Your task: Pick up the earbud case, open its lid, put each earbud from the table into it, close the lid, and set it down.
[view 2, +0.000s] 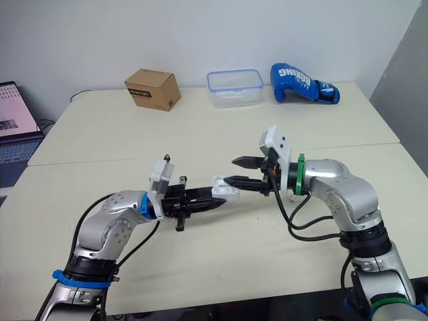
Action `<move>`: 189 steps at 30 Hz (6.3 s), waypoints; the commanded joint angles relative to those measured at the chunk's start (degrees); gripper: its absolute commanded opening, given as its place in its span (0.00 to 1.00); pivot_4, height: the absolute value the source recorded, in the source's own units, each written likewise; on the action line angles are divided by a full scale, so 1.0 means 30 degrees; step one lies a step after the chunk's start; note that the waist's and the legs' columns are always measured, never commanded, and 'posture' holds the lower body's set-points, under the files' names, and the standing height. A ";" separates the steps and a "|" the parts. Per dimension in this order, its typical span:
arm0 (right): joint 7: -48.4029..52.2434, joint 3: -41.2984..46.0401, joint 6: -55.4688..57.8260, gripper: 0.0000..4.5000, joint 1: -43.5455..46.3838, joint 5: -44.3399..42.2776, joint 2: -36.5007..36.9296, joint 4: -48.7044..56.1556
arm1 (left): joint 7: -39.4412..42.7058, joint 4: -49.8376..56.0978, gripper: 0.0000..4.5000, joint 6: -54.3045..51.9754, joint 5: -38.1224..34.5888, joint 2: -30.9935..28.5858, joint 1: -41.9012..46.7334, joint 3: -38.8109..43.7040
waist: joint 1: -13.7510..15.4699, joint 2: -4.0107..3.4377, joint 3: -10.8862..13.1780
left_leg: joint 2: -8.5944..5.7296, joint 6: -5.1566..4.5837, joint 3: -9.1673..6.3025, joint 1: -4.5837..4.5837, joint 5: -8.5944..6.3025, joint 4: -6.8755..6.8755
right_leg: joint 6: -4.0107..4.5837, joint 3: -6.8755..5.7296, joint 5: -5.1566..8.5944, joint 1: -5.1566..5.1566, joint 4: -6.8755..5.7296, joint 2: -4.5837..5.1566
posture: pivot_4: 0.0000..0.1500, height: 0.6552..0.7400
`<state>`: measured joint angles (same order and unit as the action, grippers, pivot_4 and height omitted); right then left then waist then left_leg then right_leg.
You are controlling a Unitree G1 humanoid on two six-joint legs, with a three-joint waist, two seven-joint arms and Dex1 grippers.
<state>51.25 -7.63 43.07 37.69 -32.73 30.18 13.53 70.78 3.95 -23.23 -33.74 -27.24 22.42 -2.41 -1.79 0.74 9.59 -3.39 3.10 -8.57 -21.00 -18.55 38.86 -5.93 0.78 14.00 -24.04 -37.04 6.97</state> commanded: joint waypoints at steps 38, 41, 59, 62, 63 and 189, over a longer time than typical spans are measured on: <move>0.9013 -0.8398 -0.5389 0.62 0.5978 1.2180 0.6152 -0.9961 | 0.0710 -0.0655 0.18 0.2060 -0.0273 0.0085 0.1155 0.0892 | -0.0027 0.0003 -0.0001 | 0.0003 0.0002 0.0063 -0.0011 0.0000 -0.0003 | -0.0002 0.0022 -0.0001 -0.0024 0.0023 0.0011 | 1.00 0.89; 0.8835 -0.8032 -0.5090 0.62 0.5478 1.2335 0.5713 -0.9777 | 0.0718 -0.0524 0.18 0.2059 -0.0272 0.0055 0.0971 0.0878 | -0.0024 0.0002 -0.0001 | 0.0004 0.0003 0.0061 -0.0010 0.0000 -0.0003 | -0.0002 0.0022 -0.0001 -0.0026 0.0022 0.0011 | 1.00 0.89; 0.7307 -0.6755 -0.3724 0.62 0.2979 1.3214 0.4962 -0.8404 | 0.1138 -0.0968 0.18 0.2068 -0.0083 -0.0093 0.1187 0.0750 | -0.0015 0.0004 -0.0002 | 0.0002 0.0005 0.0056 -0.0001 0.0001 0.0004 | -0.0001 0.0023 -0.0002 -0.0009 0.0014 0.0011 | 1.00 0.89; 0.7281 -0.6630 -0.3641 0.54 0.2963 1.3328 0.4863 -0.8388 | 0.1224 -0.0997 0.18 0.2143 -0.0002 -0.0089 0.1145 0.0704 | -0.0034 0.0004 -0.0003 | 0.0005 0.0005 0.0060 0.0007 0.0000 0.0004 | -0.0001 0.0024 -0.0002 -0.0009 0.0010 0.0010 | 1.00 0.89; 0.7278 -0.6602 -0.3635 0.50 0.2964 1.3358 0.4847 -0.8397 | 0.1237 -0.1002 0.18 0.2153 0.0011 -0.0086 0.1134 0.0697 | -0.0033 0.0004 -0.0002 | 0.0005 0.0005 0.0060 0.0008 0.0000 0.0004 | 0.0000 0.0024 -0.0002 -0.0009 0.0010 0.0010 | 1.00 0.89; 1.2889 -0.7855 -0.5385 0.09 -0.1456 2.0756 0.9515 0.2135 | 0.0255 0.0324 0.18 0.1582 0.0004 -0.0053 0.0484 0.0004 | 0.0037 0.0022 -0.0012 | 0.0008 0.0004 0.0074 0.0015 0.0000 0.0014 | -0.0002 0.0026 -0.0003 0.0010 0.0011 0.0008 | 1.00 0.89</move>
<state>87.87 -31.08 26.84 33.14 28.52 58.54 18.79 71.44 2.48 -19.30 -33.44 -27.26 23.87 -2.53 -1.68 0.81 9.56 -3.36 3.11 -8.35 -20.95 -18.55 38.90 -5.93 0.86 13.99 -24.01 -37.01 6.99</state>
